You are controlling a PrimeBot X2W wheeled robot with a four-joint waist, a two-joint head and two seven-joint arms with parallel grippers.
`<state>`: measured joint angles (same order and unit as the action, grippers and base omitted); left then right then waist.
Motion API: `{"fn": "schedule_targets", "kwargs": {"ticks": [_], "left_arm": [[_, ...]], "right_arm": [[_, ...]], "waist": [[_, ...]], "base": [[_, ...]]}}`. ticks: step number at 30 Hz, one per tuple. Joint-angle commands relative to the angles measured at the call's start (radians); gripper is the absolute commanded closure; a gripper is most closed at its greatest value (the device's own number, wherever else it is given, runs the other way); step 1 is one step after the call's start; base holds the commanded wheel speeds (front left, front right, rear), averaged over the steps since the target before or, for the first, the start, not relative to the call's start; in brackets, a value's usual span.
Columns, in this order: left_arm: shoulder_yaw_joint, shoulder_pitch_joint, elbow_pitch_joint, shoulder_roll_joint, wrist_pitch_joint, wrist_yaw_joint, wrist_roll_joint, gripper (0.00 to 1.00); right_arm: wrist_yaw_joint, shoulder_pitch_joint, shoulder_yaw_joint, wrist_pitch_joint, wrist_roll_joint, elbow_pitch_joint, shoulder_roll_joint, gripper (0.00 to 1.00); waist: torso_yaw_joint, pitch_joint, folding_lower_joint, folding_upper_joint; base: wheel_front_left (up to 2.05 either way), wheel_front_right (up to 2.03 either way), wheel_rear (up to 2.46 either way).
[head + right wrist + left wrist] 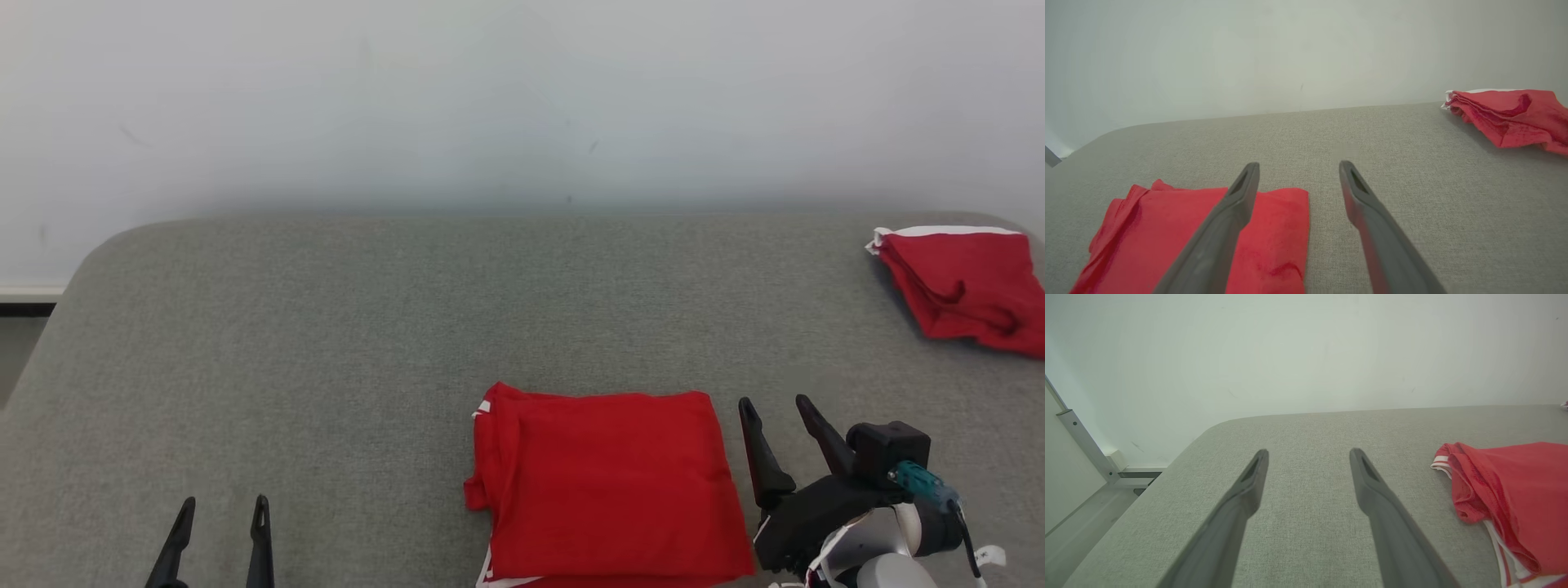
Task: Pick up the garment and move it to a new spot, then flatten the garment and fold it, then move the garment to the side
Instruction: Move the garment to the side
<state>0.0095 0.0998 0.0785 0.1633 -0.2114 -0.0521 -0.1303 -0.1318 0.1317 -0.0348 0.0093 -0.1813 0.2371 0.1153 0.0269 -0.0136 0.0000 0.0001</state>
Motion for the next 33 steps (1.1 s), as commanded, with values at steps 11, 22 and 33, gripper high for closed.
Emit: {"fn": "schedule_targets", "kwargs": {"ticks": [11,22,33], "left_arm": [[-0.018,-0.053,0.023,0.002,-0.017,-0.002,-0.015,0.0],[-0.021,-0.086,0.068,0.01,-0.037,-0.002,-0.022,0.0],[-0.02,-0.1,0.07,0.007,-0.049,0.004,-0.033,0.0]], "right_arm": [[0.002,0.09,-0.017,0.008,0.035,0.244,-0.028,0.0],[0.002,0.13,-0.006,-0.009,0.044,0.468,-0.039,0.42],[0.002,0.255,0.056,-0.038,-0.023,0.464,-0.013,1.0]], "waist": [[0.061,0.068,0.0,-0.0001],[0.075,0.083,0.0,-0.0001],[0.046,0.121,0.0,-0.0001]], "base": [[0.0,0.0,0.0],[0.0,0.0,0.0],[0.0,0.0,0.0]]}}
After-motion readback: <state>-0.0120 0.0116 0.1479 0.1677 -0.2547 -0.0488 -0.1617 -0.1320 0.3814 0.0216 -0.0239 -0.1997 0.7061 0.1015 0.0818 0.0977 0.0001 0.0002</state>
